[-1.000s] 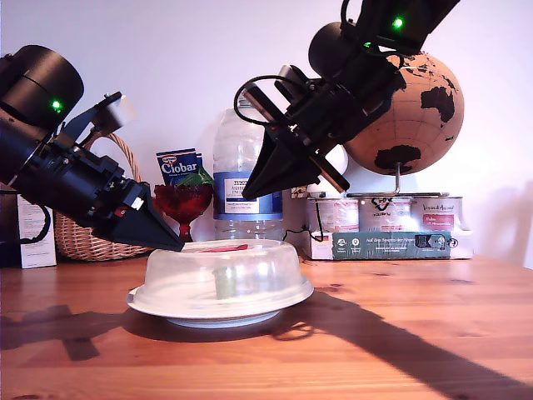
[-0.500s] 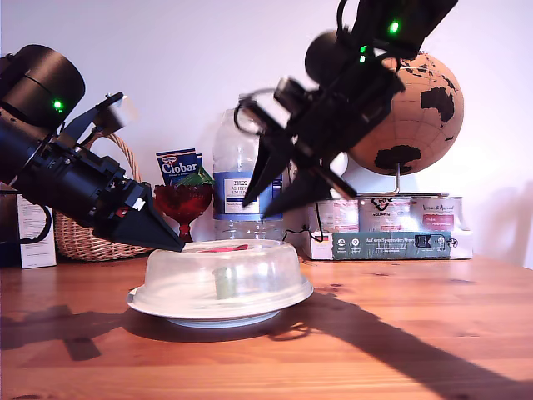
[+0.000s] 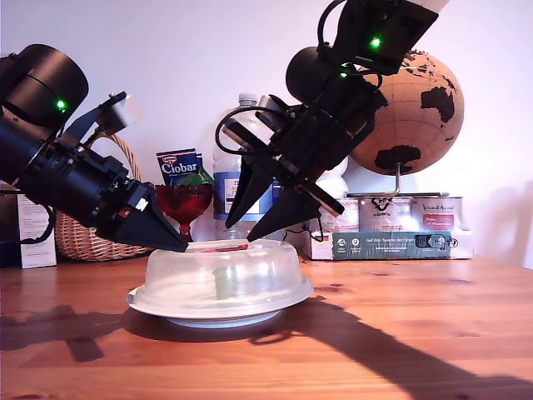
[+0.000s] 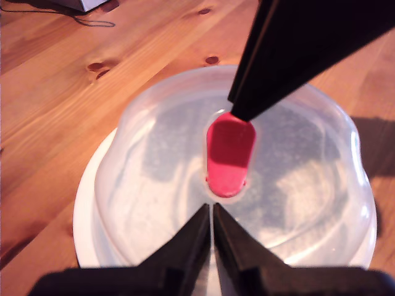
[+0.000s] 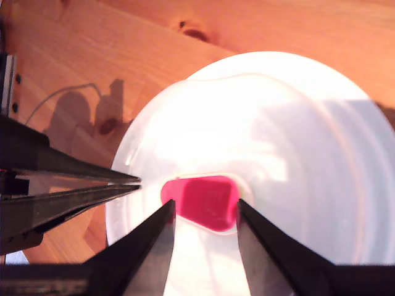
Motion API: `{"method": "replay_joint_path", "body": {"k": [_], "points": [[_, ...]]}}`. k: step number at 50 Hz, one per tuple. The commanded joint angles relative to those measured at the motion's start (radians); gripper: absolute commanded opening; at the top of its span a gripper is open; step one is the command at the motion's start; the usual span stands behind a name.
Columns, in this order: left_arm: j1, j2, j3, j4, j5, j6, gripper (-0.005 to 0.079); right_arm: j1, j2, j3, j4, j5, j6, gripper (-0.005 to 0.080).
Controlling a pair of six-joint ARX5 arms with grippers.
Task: Lift the plastic dome with your right arm while removing the green coffee capsule from the plate using your left arm.
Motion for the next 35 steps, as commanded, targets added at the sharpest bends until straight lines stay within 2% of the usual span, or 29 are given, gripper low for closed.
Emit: {"method": "replay_joint_path", "body": {"k": [1, 35], "points": [[-0.005, 0.026, -0.004, -0.016, -0.001, 0.004, -0.0021, 0.008, 0.007, 0.002, -0.003, 0.003, -0.006, 0.0280], [-0.005, 0.026, -0.004, -0.039, -0.002, 0.004, -0.0021, 0.034, 0.069, 0.002, 0.006, 0.010, -0.021, 0.0280]]}}
